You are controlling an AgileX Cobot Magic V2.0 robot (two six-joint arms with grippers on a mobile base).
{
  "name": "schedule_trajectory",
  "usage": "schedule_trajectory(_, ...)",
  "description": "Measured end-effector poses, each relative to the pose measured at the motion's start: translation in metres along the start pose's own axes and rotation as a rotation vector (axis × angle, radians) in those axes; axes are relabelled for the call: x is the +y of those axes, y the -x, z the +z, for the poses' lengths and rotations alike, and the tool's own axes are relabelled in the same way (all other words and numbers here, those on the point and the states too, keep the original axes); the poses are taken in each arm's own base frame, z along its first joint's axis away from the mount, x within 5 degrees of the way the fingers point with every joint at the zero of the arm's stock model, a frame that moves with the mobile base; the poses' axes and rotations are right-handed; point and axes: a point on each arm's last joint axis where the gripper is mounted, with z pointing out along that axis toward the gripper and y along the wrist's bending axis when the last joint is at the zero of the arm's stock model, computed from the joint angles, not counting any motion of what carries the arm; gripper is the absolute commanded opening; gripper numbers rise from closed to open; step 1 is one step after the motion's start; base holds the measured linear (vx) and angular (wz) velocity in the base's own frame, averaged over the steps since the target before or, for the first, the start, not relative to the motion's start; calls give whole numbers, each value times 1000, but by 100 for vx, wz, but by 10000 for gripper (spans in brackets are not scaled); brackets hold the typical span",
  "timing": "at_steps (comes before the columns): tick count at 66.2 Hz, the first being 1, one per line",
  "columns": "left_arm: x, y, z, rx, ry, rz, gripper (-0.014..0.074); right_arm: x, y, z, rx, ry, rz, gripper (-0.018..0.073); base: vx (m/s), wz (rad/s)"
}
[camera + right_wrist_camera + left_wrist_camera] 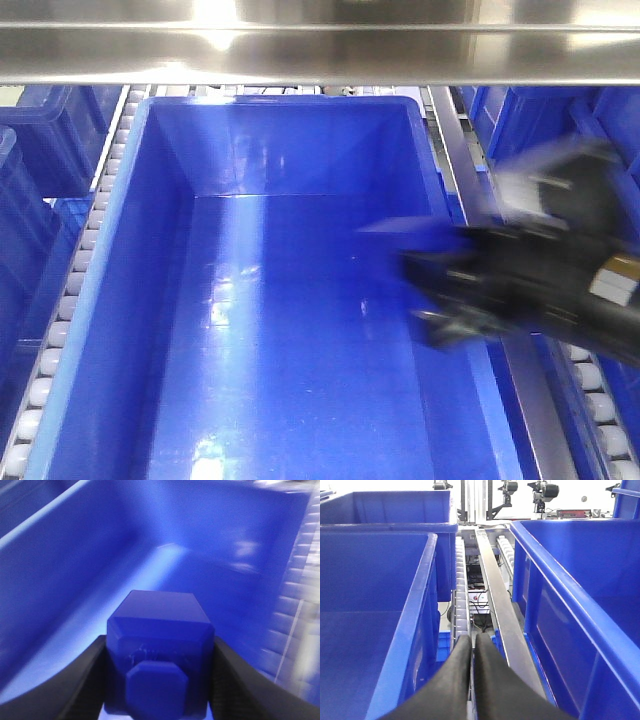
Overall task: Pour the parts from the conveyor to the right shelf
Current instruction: 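Move the right gripper over the bin and lower the block inside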
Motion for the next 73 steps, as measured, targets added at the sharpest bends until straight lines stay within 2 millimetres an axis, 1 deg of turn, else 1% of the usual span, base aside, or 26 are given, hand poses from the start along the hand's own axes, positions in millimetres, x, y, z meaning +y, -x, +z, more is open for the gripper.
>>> schedule_trajectory(8, 0, 0, 0, 0, 0, 0, -6, 17, 15, 37, 76, 82, -36, 12, 0, 0)
schedule_trajectory(13, 0, 0, 0, 0, 0, 0, -6, 25, 19, 60, 155, 128, -38, 13, 0, 0)
schedule_trajectory(21, 0, 0, 0, 0, 0, 0, -6, 28, 22, 99, 292, 158, 16, 16, 0, 0)
schedule_trajectory(30, 0, 0, 0, 0, 0, 0, -6, 25, 19, 135, 430, 137, 44, 21, 0, 0)
schedule_trajectory(31, 0, 0, 0, 0, 0, 0, -6, 25, 21, 138, 435, 131, 44, 22, 0, 0)
schedule_trajectory(38, 0, 0, 0, 0, 0, 0, -6, 20, 19, 161, 522, 73, 56, 32, 0, 0)
schedule_trajectory(43, 0, 0, 0, 0, 0, 0, -6, 17, 20, 174, 567, 42, 63, 38, 0, 0)
schedule_trajectory(57, 0, 0, 0, 0, 0, 0, -6, 15, 17, 212, 664, 21, 80, 57, 0, 0)
schedule_trajectory(64, 0, 0, 0, 0, 0, 0, -6, 14, 14, 229, 714, 20, 72, 103, 0, 0)
schedule_trajectory(71, 0, 0, 0, 0, 0, 0, -6, 12, 10, 243, 775, 1, 70, 187, 0, 0)
schedule_trajectory(73, 0, 0, 0, 0, 0, 0, -6, 12, 8, 247, 796, -9, 70, 223, 0, 0)
